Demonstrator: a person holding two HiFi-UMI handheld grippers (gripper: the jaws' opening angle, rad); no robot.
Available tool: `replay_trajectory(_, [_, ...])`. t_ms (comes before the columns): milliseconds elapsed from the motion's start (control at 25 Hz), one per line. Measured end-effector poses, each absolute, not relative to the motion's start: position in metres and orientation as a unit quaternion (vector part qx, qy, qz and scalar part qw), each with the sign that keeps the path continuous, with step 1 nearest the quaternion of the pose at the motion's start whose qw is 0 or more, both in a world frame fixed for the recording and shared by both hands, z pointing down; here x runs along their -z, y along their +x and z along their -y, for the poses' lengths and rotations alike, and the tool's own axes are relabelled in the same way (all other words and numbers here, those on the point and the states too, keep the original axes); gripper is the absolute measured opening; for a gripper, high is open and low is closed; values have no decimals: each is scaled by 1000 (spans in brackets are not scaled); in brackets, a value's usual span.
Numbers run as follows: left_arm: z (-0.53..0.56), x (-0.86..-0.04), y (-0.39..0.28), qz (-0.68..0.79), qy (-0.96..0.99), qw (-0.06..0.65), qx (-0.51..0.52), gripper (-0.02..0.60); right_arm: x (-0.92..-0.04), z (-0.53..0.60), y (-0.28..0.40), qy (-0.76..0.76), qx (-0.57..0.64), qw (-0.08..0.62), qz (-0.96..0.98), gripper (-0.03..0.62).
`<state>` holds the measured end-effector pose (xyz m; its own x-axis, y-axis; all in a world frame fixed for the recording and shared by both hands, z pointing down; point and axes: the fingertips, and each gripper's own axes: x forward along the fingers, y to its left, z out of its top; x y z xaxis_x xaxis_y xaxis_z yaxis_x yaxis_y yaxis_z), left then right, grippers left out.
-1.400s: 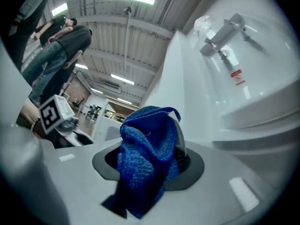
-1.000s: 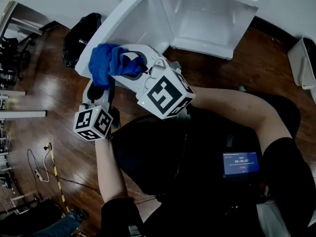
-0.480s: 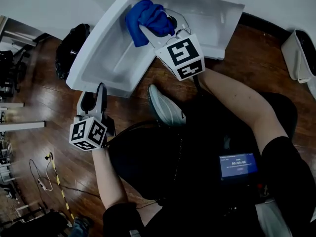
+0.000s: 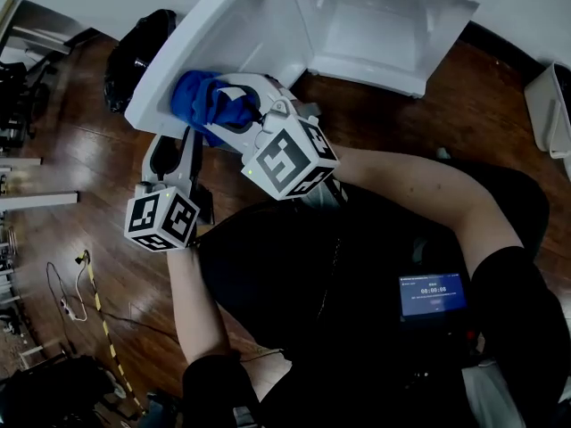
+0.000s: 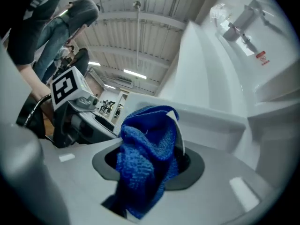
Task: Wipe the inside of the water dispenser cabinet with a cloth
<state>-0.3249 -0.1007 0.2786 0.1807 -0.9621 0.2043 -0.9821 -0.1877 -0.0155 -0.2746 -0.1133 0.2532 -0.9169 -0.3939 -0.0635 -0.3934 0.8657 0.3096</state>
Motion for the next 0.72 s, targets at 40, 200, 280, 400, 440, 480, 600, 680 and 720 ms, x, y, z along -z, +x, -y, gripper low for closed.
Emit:
replay_trajectory(40, [101, -279, -325, 635, 766, 60, -83, 190, -256, 126, -269, 216, 153, 4, 964, 193])
replay_trajectory(200, [100, -279, -327, 636, 765, 61, -83, 190, -272, 185, -228, 291, 116, 12, 949, 193])
replay_trajectory(280, [100, -280, -327, 635, 765, 61, -83, 190, -282, 213, -203, 328, 81, 23, 941, 193])
replay_trajectory(400, [101, -280, -327, 636, 765, 60, -86, 189, -293, 233, -188, 347, 38, 30, 937, 193])
replay_trajectory(440, [101, -280, -327, 636, 765, 61, -86, 190, -295, 231, -192, 342, 34, 31, 938, 193])
replay_trajectory(480, [101, -279, -328, 636, 764, 61, -86, 190, -297, 224, -200, 333, 35, 33, 942, 193])
replay_trajectory(600, [101, -280, -327, 637, 764, 62, -85, 190, -306, 180, -239, 269, 53, 47, 961, 195])
replay_trajectory(680, [101, -279, -327, 637, 763, 62, -83, 190, -311, 142, -265, 213, 73, 60, 972, 196])
replay_trajectory(720, [101, -279, -327, 637, 764, 62, -83, 190, -312, 126, -274, 192, 80, 63, 976, 196])
